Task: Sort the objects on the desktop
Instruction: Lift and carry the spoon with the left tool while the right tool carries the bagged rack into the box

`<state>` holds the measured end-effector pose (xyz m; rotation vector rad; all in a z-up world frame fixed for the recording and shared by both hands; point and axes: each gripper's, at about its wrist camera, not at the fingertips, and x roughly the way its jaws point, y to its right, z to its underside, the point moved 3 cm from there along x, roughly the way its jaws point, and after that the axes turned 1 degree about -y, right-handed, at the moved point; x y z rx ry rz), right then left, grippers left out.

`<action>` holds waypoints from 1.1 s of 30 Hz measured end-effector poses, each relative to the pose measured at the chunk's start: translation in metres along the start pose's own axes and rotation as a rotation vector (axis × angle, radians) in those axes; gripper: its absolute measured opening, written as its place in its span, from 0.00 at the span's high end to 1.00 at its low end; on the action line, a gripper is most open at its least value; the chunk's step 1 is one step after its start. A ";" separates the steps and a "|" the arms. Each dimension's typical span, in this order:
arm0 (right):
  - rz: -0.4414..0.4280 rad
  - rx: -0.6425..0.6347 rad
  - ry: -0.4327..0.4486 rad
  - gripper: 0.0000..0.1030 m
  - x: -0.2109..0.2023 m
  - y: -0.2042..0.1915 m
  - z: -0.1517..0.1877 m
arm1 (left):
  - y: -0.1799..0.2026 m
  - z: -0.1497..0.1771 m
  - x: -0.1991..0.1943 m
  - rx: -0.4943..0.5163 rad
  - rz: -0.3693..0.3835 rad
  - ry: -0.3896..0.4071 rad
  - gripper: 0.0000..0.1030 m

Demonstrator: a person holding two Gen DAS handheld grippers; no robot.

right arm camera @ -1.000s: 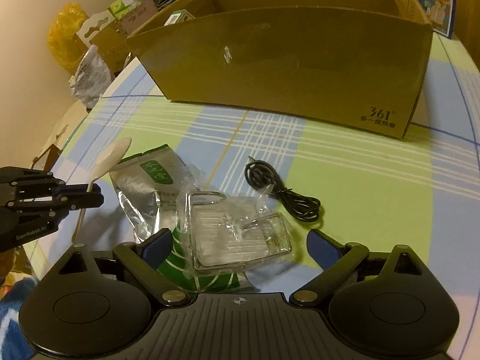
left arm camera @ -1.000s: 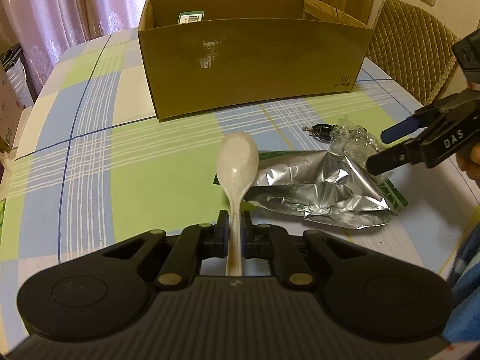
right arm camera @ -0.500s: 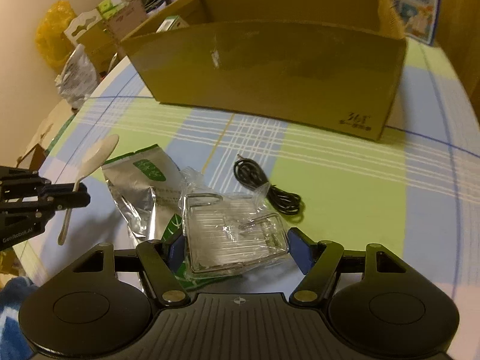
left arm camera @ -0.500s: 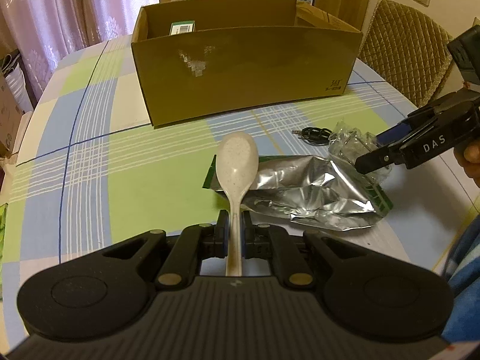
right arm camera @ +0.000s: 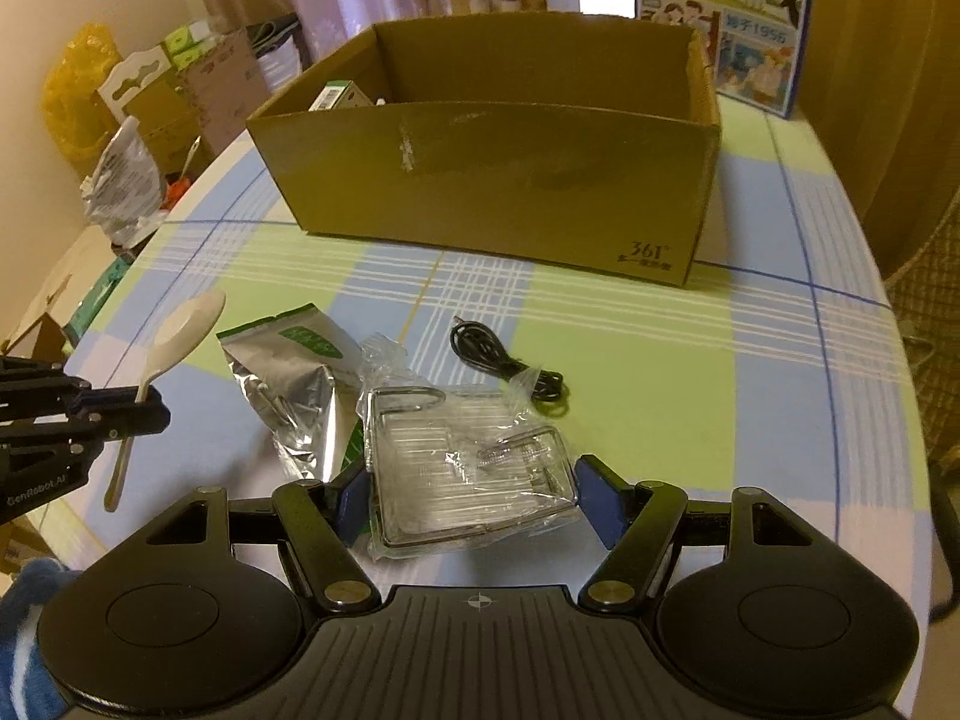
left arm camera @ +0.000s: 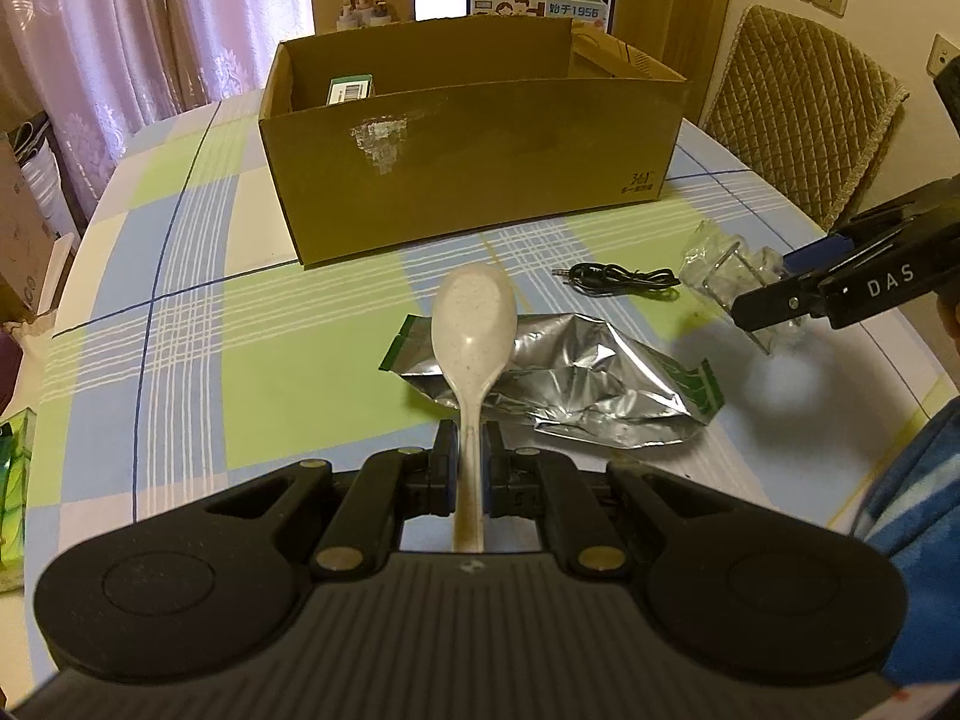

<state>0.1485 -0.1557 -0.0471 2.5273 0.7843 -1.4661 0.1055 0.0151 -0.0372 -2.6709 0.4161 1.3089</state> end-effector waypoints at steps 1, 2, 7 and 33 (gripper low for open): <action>0.002 0.011 0.002 0.35 -0.001 -0.001 0.002 | 0.001 0.001 -0.002 -0.001 -0.001 0.000 0.96; 0.003 0.020 0.005 0.35 -0.003 -0.001 0.005 | 0.001 0.002 -0.003 -0.002 -0.002 0.002 0.96; 0.046 0.011 0.040 0.35 -0.011 -0.006 0.009 | 0.003 0.005 -0.010 -0.013 -0.001 0.007 0.96; 0.064 0.008 0.057 0.35 -0.013 -0.006 0.010 | 0.011 0.011 -0.021 -0.025 0.003 0.015 0.96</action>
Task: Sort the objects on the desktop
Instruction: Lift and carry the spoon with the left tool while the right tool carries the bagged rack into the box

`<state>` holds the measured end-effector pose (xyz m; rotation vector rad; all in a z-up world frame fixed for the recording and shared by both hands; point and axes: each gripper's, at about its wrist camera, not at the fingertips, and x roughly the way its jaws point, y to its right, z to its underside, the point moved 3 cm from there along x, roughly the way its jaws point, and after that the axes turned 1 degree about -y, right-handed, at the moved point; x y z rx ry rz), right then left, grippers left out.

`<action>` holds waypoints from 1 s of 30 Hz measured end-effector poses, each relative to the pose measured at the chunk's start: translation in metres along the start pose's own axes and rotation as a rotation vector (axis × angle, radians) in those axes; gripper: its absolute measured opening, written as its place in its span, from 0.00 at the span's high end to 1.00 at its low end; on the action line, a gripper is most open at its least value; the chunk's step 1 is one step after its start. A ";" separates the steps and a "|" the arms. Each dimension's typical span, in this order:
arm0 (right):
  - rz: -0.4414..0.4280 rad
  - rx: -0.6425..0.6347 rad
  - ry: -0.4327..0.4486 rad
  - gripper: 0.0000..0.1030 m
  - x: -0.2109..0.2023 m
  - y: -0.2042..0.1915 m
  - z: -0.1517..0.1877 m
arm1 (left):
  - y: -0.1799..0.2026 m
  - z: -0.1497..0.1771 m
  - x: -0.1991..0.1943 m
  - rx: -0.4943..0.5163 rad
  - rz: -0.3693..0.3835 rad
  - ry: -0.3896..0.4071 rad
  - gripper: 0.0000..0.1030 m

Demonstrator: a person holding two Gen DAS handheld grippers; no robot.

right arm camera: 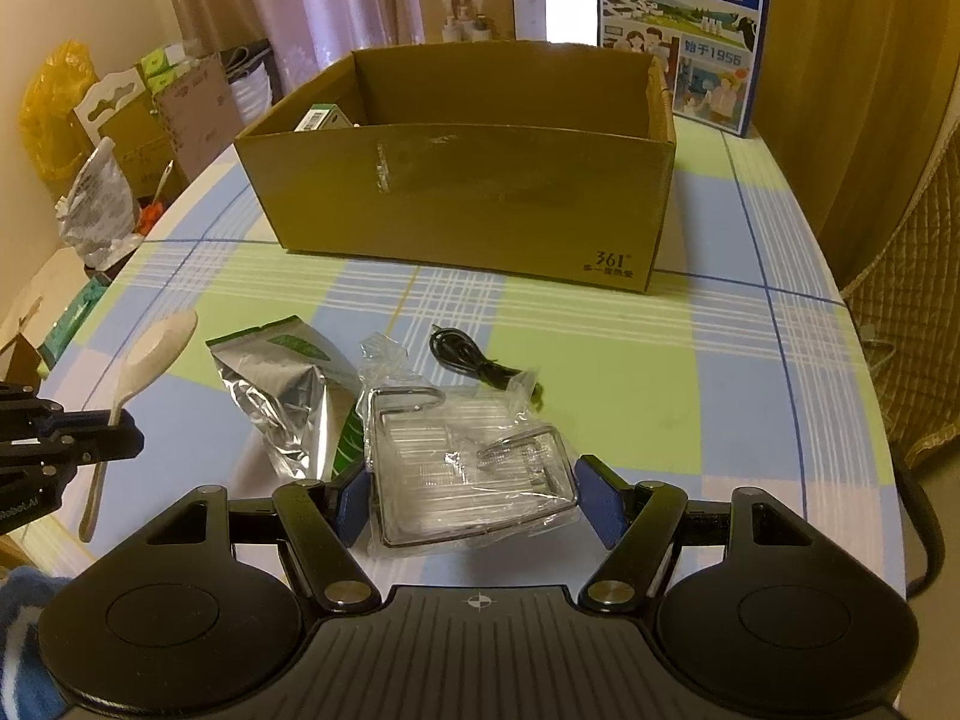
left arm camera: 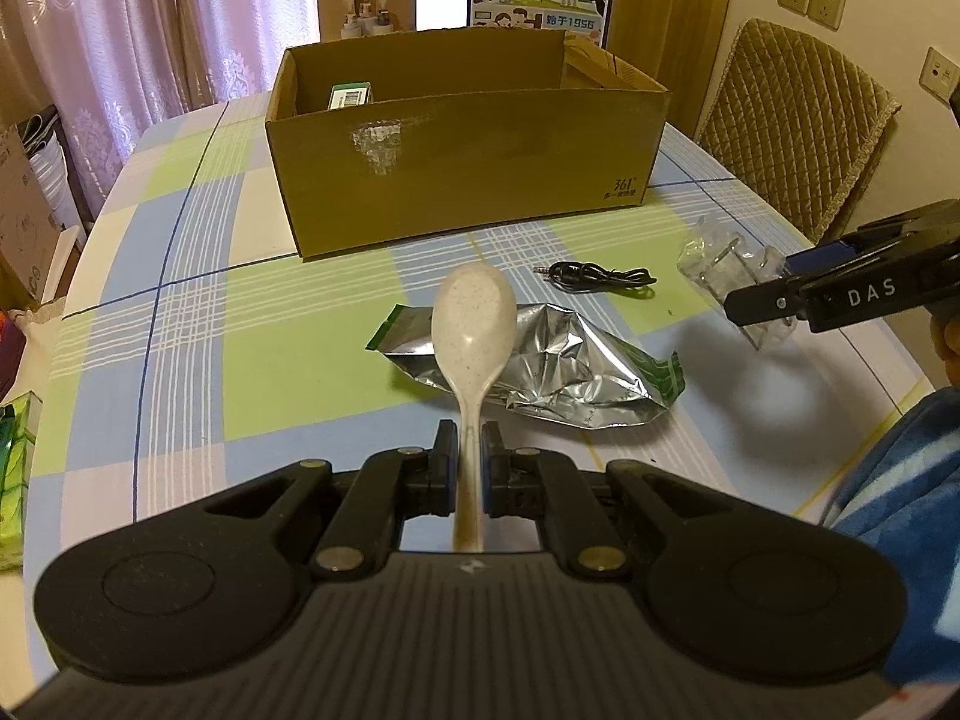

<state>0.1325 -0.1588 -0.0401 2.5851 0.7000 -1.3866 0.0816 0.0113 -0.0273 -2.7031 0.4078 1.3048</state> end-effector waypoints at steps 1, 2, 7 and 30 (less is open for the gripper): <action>-0.001 0.002 0.000 0.35 0.000 0.001 0.000 | 0.001 0.000 0.000 0.001 0.000 -0.001 0.96; -0.003 0.005 0.000 0.35 0.000 0.001 0.000 | 0.001 0.000 0.000 0.001 0.000 -0.002 0.96; -0.011 0.020 0.002 0.35 -0.001 0.003 0.000 | 0.002 0.000 0.000 0.004 -0.002 -0.004 0.96; -0.034 0.053 0.014 0.35 -0.004 0.008 0.000 | 0.002 -0.016 0.002 0.008 -0.005 0.005 0.96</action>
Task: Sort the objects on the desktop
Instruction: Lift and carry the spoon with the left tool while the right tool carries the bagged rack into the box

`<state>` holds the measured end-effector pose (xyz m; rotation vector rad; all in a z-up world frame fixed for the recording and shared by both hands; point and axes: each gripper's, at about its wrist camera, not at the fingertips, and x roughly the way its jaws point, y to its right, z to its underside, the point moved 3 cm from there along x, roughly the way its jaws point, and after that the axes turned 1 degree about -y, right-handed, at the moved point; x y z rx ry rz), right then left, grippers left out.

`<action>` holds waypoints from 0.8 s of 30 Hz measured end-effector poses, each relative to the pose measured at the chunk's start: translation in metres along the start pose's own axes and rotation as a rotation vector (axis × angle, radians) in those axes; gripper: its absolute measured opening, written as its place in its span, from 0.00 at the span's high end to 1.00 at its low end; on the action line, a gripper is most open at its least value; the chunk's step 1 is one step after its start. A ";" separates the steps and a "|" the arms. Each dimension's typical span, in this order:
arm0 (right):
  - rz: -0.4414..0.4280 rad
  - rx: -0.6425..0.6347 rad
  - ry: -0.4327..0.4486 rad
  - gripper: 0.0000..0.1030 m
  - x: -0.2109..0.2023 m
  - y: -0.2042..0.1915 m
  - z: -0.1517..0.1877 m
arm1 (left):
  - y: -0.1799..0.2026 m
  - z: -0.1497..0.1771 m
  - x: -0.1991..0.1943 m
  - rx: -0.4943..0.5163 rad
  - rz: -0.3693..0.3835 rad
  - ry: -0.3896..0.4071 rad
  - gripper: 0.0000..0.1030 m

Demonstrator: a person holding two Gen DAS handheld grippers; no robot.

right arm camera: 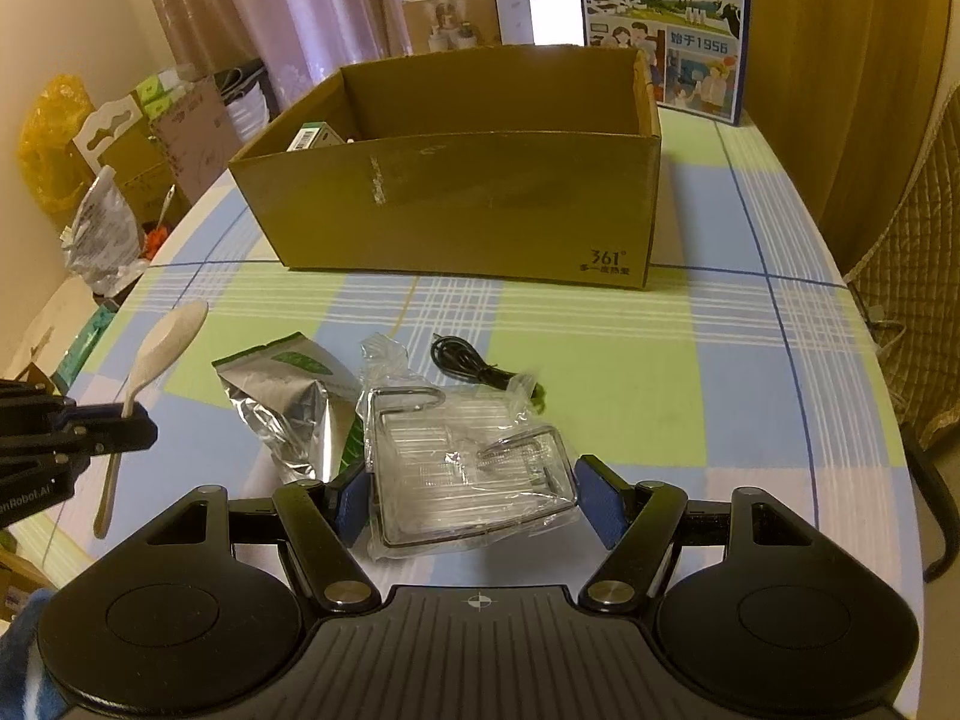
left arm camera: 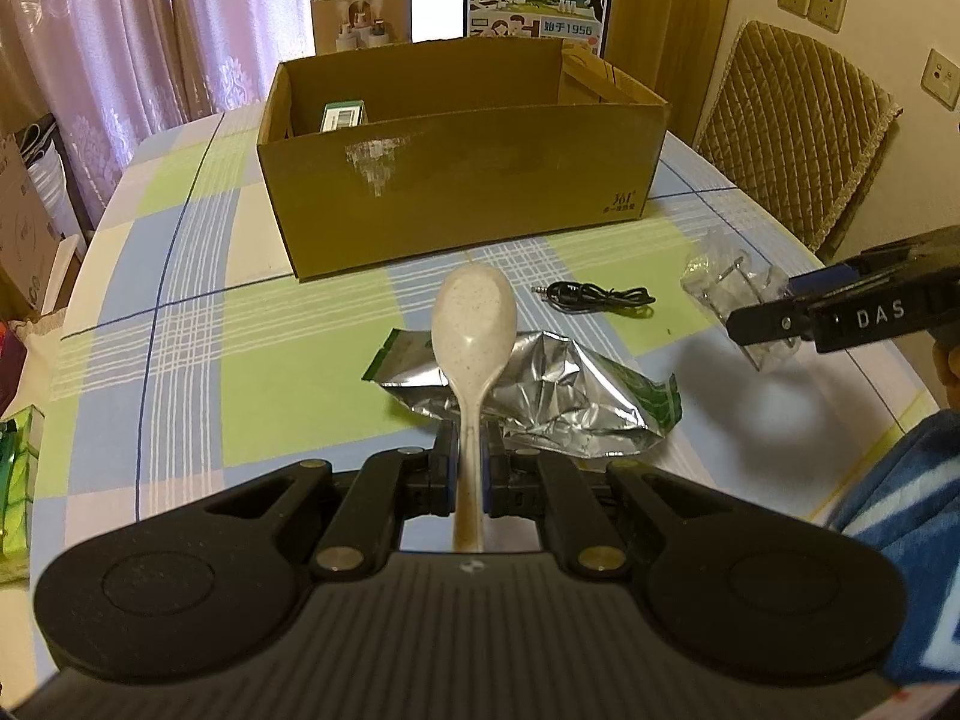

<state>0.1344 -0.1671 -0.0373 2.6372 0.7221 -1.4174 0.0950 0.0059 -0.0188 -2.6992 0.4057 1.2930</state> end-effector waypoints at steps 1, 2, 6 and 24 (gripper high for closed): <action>-0.001 0.002 0.000 0.35 0.000 0.000 0.000 | 0.000 -0.002 0.000 0.000 -0.001 0.002 0.96; -0.002 0.004 -0.001 0.35 0.000 0.001 0.000 | -0.001 -0.003 0.000 0.000 0.000 0.004 0.96; -0.006 0.011 0.001 0.35 0.000 0.001 -0.001 | -0.001 -0.009 0.000 0.001 -0.001 0.011 0.96; -0.039 0.039 -0.004 0.35 -0.002 0.006 -0.013 | -0.003 -0.023 0.001 0.003 0.004 0.031 0.96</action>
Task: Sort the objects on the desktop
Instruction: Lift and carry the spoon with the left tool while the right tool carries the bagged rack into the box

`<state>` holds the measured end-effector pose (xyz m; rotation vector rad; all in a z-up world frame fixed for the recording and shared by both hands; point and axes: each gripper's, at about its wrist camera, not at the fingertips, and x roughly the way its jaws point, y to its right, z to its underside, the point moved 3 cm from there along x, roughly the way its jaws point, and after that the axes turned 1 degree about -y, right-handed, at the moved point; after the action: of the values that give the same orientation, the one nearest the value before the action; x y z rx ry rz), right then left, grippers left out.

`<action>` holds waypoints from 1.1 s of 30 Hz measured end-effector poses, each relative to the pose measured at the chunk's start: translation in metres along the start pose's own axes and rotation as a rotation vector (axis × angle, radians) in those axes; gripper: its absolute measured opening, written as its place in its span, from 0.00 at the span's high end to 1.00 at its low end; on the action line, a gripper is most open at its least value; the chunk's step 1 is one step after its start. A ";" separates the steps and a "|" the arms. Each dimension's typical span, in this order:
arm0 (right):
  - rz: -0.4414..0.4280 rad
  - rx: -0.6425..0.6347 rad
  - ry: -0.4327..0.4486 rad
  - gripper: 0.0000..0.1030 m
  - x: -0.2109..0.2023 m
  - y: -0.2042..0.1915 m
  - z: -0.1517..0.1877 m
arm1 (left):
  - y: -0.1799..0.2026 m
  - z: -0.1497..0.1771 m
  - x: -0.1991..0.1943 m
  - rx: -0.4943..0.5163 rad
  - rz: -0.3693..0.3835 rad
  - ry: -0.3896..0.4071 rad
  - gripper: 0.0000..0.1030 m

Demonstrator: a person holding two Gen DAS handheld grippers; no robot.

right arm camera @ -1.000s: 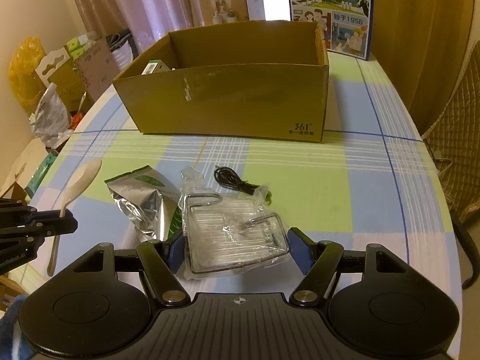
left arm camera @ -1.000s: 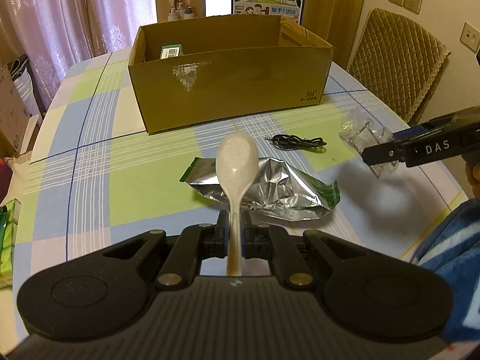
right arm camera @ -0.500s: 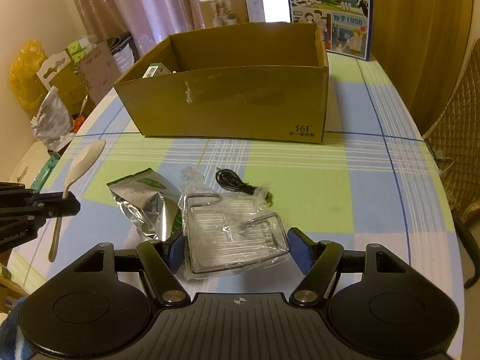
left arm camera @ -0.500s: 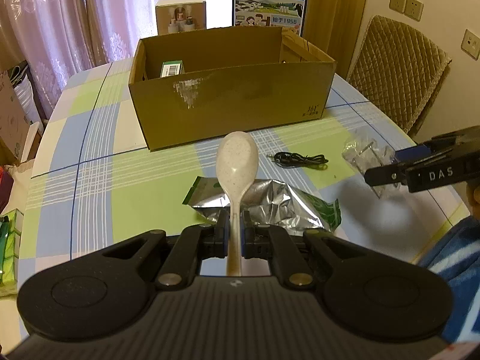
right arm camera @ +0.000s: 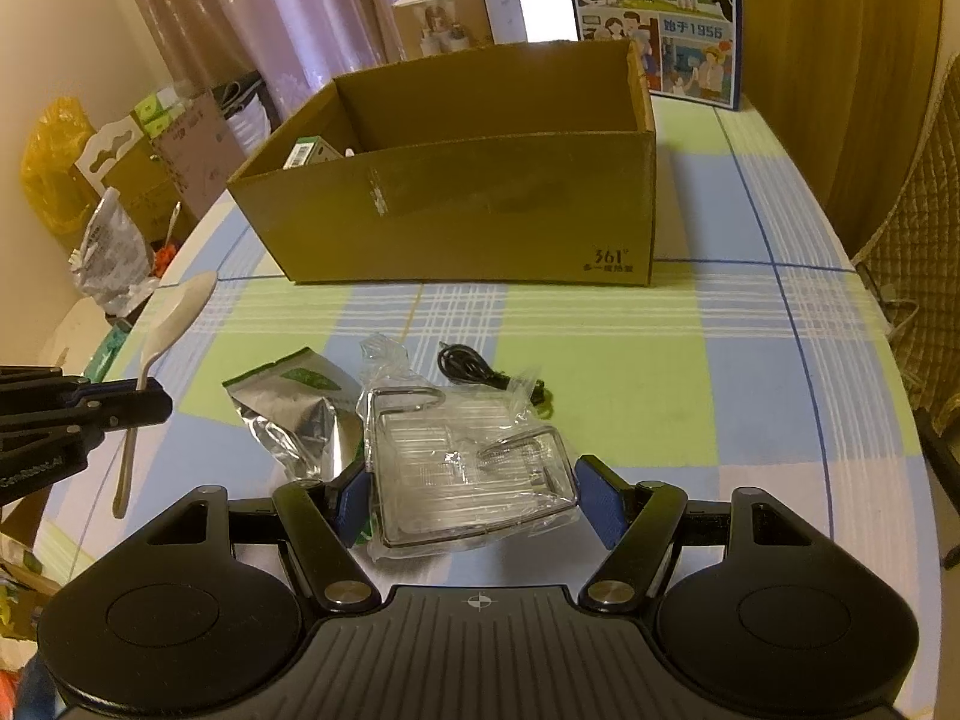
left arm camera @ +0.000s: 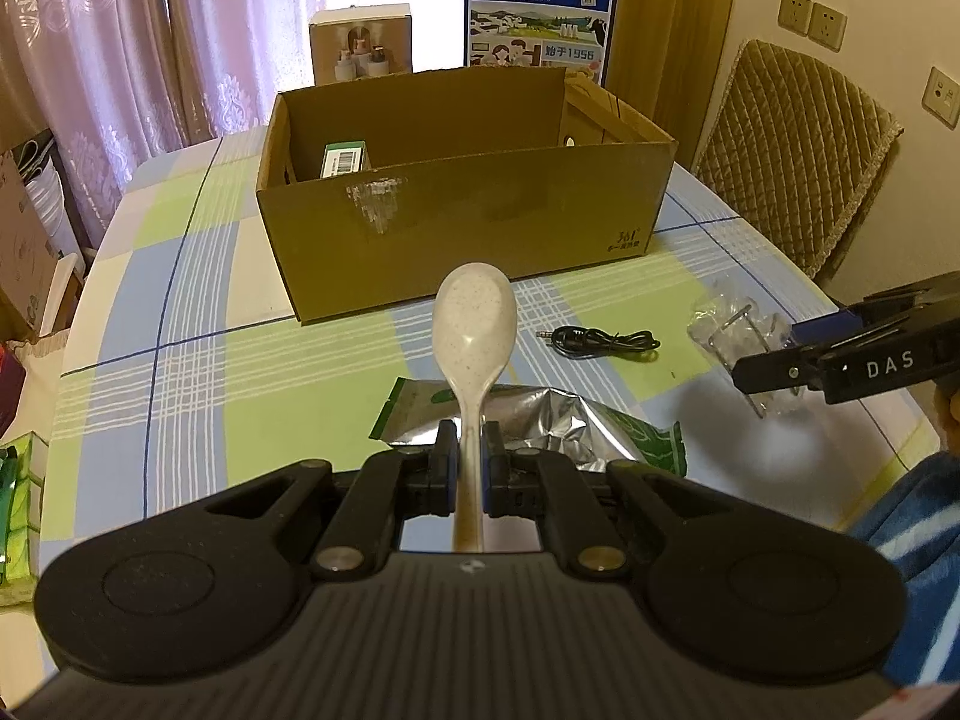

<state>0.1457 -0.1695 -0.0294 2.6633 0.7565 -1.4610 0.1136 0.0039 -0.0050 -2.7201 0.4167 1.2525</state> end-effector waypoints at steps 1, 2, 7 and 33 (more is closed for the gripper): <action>0.004 -0.008 0.005 0.35 0.000 -0.001 -0.003 | 0.000 -0.001 0.000 0.000 0.001 0.001 0.96; 0.007 -0.014 0.011 0.35 -0.002 -0.001 -0.007 | -0.001 -0.003 0.001 0.001 0.003 0.001 0.96; 0.022 -0.045 0.049 0.35 -0.008 -0.003 -0.033 | -0.003 -0.015 0.003 0.004 0.008 0.012 0.96; 0.108 -0.188 0.130 0.35 0.040 -0.004 -0.185 | -0.028 -0.168 0.052 -0.006 0.067 0.106 0.96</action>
<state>0.3085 -0.1063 0.0441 2.6292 0.7063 -1.1418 0.2757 -0.0166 0.0646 -2.8088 0.5198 1.1293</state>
